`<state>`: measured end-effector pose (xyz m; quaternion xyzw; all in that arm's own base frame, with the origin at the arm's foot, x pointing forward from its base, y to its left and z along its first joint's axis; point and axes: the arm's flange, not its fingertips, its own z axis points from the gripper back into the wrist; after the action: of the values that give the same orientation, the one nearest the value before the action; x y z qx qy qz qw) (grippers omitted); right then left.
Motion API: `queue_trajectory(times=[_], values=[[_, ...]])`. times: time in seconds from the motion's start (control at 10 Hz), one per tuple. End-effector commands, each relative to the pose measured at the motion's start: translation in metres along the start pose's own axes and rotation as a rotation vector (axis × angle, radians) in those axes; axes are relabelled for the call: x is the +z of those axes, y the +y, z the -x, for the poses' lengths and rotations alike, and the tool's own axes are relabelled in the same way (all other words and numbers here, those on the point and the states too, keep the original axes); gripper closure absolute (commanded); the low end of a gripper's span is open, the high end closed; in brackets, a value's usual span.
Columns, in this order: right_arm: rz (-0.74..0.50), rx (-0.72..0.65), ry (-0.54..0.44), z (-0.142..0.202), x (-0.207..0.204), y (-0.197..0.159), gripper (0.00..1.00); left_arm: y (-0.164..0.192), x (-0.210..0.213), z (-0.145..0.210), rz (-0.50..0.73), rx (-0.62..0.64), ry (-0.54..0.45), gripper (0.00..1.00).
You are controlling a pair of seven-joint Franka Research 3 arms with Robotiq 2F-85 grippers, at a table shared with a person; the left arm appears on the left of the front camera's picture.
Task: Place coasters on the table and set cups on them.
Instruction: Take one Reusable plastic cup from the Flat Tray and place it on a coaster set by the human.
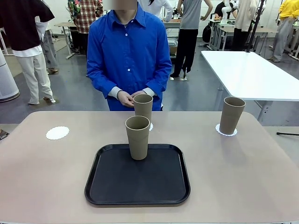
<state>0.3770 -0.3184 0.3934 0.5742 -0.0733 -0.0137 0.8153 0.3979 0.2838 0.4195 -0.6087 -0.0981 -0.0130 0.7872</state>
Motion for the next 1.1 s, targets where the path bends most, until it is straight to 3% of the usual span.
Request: queue_trajectory(times=[0.0,0.2,0.4,0.6,0.8,1.0], values=[[0.000,-0.009,-0.001,0.001,0.000,0.000,0.00,-0.057,-0.042,-0.007,-0.133,-0.193,0.054,0.00],[0.000,-0.009,-0.001,0.001,0.000,0.000,0.00,-0.104,-0.091,-0.019,-0.295,-0.365,-0.018,0.00],[0.000,-0.009,-0.001,0.001,0.000,0.000,0.00,-0.132,-0.150,-0.019,-0.393,-0.552,0.032,0.00],[0.000,-0.009,-0.001,0.001,0.000,0.000,0.00,-0.141,-0.214,0.003,-0.491,-0.751,0.108,0.00],[0.000,-0.009,-0.001,0.001,0.000,0.000,0.00,-0.139,-0.271,0.025,-0.573,-0.912,0.268,0.00],[0.000,-0.009,-0.001,0.001,0.000,0.000,0.00,-0.132,-0.318,0.042,-0.630,-1.006,0.511,0.00]])
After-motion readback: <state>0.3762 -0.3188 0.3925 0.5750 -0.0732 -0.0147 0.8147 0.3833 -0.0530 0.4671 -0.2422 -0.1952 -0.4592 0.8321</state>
